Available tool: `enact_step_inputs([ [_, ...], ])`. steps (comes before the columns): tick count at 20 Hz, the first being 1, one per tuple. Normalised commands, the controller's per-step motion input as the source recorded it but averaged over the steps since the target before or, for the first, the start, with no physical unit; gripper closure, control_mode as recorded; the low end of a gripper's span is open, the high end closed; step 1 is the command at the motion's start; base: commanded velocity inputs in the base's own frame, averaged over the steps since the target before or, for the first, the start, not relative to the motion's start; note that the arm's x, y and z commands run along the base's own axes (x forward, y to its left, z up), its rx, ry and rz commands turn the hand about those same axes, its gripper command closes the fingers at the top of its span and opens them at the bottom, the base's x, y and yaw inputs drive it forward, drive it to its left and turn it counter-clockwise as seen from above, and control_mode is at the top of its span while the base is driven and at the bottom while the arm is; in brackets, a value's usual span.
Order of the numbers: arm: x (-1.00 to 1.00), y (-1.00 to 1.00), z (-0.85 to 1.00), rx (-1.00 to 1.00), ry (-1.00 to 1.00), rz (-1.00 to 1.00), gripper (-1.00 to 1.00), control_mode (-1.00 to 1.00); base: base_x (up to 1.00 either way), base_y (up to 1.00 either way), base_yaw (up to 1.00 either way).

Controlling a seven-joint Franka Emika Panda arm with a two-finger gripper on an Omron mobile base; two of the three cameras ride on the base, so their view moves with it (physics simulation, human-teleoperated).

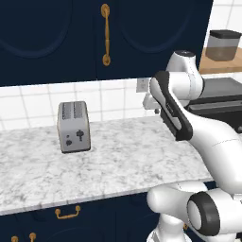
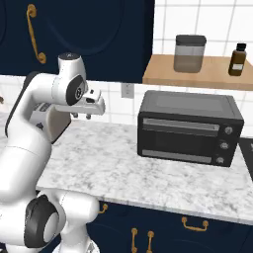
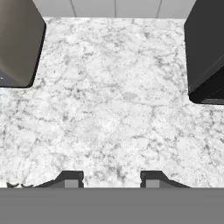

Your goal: Take a straw from the drawer in front and place it inside the glass cup on the dining counter.

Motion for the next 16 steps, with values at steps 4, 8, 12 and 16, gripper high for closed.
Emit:
enact_step_inputs([
  [4, 0.00, 0.00, 0.00, 0.00, 0.00, 0.00, -1.00, 1.00, -0.15, 0.00, 0.00],
  [8, 0.00, 0.00, 0.00, 0.00, 0.00, 0.00, -1.00, 1.00, -0.96, -0.12, -0.05],
  [12, 0.00, 0.00, 0.00, 0.00, 0.00, 0.00, -1.00, 1.00, -0.35, -0.55, 0.09],
  [16, 0.00, 0.00, 0.00, 0.00, 0.00, 0.00, -1.00, 1.00, 0.10, -0.75, 0.45],
])
